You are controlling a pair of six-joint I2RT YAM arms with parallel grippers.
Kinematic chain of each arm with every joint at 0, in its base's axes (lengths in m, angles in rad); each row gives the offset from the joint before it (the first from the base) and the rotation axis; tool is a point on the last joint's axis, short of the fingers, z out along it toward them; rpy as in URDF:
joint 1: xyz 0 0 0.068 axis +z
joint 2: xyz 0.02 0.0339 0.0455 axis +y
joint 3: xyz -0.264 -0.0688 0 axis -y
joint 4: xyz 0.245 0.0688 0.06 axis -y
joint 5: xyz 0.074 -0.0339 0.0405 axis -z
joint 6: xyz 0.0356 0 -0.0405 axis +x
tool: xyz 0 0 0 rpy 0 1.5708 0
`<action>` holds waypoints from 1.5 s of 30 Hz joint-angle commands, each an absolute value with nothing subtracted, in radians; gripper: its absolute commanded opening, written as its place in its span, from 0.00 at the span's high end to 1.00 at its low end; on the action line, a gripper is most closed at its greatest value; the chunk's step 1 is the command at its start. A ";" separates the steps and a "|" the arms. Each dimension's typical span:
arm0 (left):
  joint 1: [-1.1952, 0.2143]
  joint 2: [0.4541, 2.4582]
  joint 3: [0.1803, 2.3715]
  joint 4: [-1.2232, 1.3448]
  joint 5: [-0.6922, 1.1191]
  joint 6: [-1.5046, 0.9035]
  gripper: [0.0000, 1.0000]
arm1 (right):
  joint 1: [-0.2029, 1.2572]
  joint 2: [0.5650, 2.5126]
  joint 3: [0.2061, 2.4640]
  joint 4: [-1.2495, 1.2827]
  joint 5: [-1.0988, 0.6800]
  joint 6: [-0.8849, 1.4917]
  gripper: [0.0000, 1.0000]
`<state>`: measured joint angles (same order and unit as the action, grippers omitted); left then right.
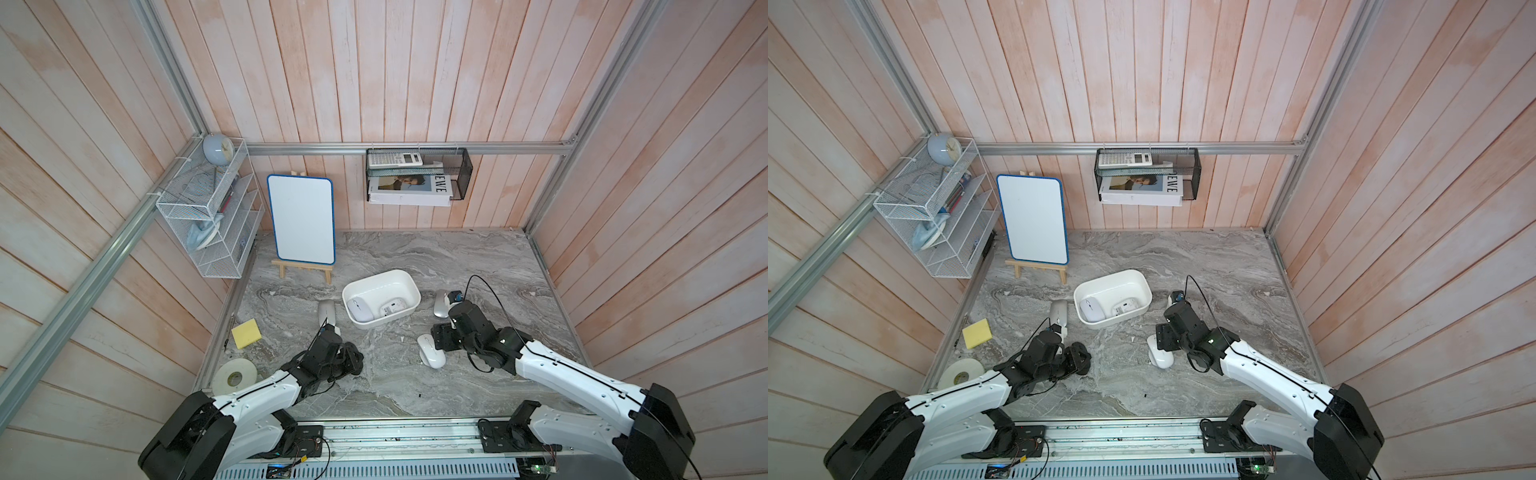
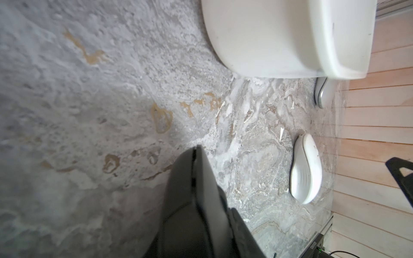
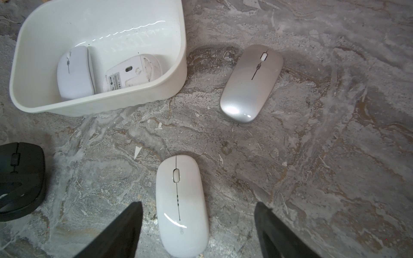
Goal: Take out the mouse from the storage box
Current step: Place the mouse at the center of the board, then pick up the mouse from the storage box.
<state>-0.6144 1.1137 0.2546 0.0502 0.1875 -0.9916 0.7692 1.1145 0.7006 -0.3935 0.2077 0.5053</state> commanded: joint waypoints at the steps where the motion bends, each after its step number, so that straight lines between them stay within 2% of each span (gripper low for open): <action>1: -0.606 1.112 0.228 0.074 0.192 -1.001 0.61 | 0.778 1.118 0.737 -0.399 0.217 0.517 0.17; 8: -0.599 1.061 0.223 0.031 0.168 -1.000 0.42 | 0.782 1.118 0.741 -0.402 0.222 0.518 0.17; 14: -0.595 0.992 0.232 -0.056 0.115 -0.983 0.36 | 0.784 1.117 0.742 -0.402 0.224 0.518 0.17; 23: -0.594 0.837 0.288 -0.312 -0.054 -0.958 0.18 | 0.789 1.118 0.747 -0.407 0.229 0.517 0.17; 30: -0.588 0.692 0.396 -0.531 -0.243 -0.904 0.09 | 0.790 1.126 0.773 -0.423 0.238 0.503 0.17; 36: -0.586 0.583 0.508 -0.601 -0.416 -0.796 0.02 | 0.790 1.165 0.819 -0.416 0.223 0.484 0.17; 45: -0.586 0.440 0.502 -0.536 -0.568 -0.681 0.00 | 0.793 1.422 1.068 -0.466 0.176 0.430 0.17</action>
<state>-0.5900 0.4728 0.5156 -0.5529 -0.4889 -0.7429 0.7853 1.3518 0.9909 -0.4305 0.2016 0.4622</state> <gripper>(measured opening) 0.997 0.834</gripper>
